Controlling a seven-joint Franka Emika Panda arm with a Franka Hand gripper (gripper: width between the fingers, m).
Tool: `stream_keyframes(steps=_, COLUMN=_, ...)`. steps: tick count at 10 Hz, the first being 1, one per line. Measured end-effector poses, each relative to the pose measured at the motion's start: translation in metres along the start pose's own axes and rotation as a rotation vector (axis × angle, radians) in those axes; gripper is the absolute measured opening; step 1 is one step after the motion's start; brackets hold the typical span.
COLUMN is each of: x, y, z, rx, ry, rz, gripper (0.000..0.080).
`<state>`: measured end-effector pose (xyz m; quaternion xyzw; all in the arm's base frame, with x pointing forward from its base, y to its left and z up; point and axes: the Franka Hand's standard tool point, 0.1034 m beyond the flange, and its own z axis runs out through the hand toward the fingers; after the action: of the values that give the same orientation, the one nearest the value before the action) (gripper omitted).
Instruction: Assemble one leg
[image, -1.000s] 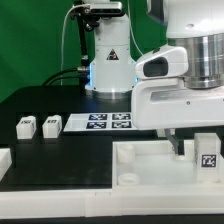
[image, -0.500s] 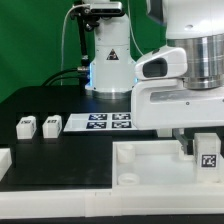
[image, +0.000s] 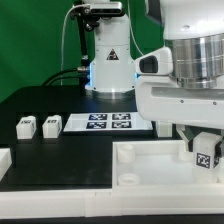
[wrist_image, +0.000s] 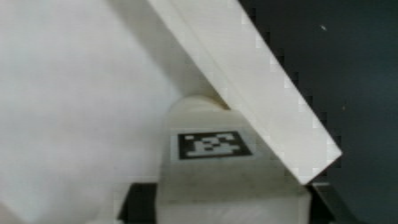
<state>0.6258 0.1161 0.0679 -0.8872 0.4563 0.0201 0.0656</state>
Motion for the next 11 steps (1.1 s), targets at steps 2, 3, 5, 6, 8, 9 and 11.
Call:
stream_keyframes(steps=2, x=0.0007, y=-0.0001, z=0.0, rx=0.024, ry=-0.045, rz=0.353, gripper=0.0295)
stream_keyframes(steps=3, x=0.0025, y=-0.0001, z=0.0, rx=0.033, ry=-0.067, rz=0.48, gripper=0.0295)
stream_keyframes(steps=5, x=0.0022, y=-0.0007, z=-0.0001, rx=0.035, ry=-0.093, rz=0.689, gripper=0.0295)
stream_keyframes(steps=6, x=0.0018, y=-0.0007, z=0.0003, rx=0.033, ry=-0.095, rz=0.78, gripper=0.0295)
stream_keyframes(steps=8, x=0.002, y=-0.001, z=-0.0002, rx=0.029, ry=-0.093, rz=0.938, gripper=0.0295)
stream_keyframes(steps=9, x=0.0026, y=-0.0013, z=-0.0006, rx=0.028, ry=-0.087, rz=0.982, gripper=0.0295)
stream_keyframes(steps=11, x=0.0019, y=-0.0005, z=0.0005, rx=0.025, ry=-0.087, rz=0.973, gripper=0.0296)
